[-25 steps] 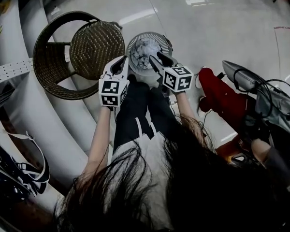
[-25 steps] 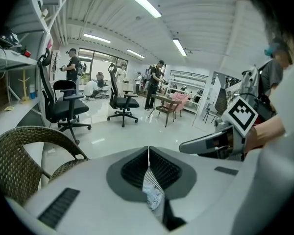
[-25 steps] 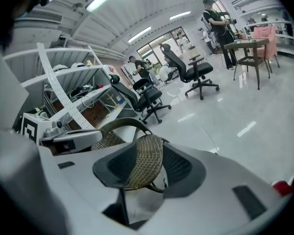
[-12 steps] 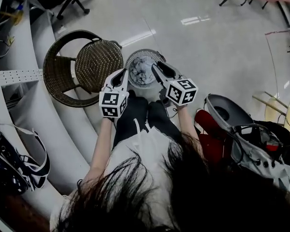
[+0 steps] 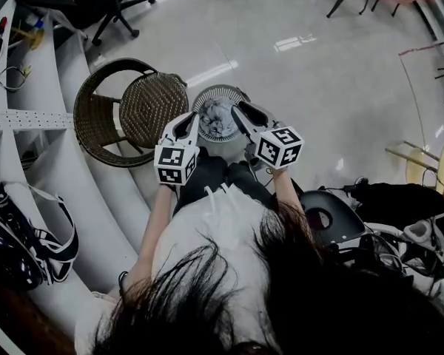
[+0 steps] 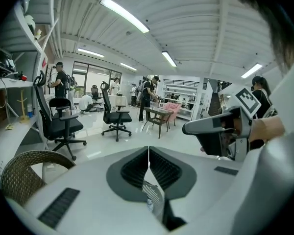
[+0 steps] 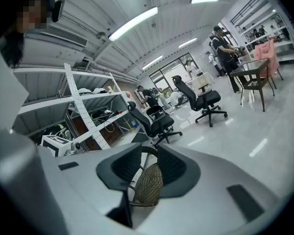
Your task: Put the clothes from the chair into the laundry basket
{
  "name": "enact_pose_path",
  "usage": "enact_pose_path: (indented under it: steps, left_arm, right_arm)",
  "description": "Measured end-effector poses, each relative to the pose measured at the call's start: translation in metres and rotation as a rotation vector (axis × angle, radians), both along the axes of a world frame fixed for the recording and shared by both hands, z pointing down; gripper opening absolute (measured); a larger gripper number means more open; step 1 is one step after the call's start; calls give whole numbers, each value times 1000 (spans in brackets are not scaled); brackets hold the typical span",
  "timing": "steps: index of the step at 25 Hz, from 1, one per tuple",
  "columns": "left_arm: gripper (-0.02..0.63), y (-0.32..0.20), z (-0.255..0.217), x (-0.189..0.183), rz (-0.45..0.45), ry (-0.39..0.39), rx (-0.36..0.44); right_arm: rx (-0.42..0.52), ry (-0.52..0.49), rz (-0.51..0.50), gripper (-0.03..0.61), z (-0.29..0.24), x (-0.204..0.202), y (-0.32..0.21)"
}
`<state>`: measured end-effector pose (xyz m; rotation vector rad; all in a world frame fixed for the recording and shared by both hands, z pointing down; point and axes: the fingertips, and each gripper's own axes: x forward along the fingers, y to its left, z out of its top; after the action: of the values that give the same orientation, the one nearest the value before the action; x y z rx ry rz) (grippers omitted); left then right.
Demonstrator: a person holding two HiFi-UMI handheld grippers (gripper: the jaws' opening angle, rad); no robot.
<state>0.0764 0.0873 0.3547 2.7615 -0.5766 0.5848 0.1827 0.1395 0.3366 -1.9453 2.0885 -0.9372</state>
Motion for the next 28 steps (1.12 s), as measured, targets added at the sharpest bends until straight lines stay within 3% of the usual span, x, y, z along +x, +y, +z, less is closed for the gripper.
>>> enact_pose_path:
  steps: [10, 17, 28]
  left_arm:
    - [20, 12, -24, -37, 11, 42, 27]
    - [20, 2, -35, -17, -24, 49, 43]
    - [19, 0, -36, 3, -1, 40, 47]
  right_arm:
    - [48, 67, -53, 74, -36, -48, 9]
    - [57, 92, -99, 45, -42, -40, 4]
    - [45, 133, -144, 35, -39, -41, -6]
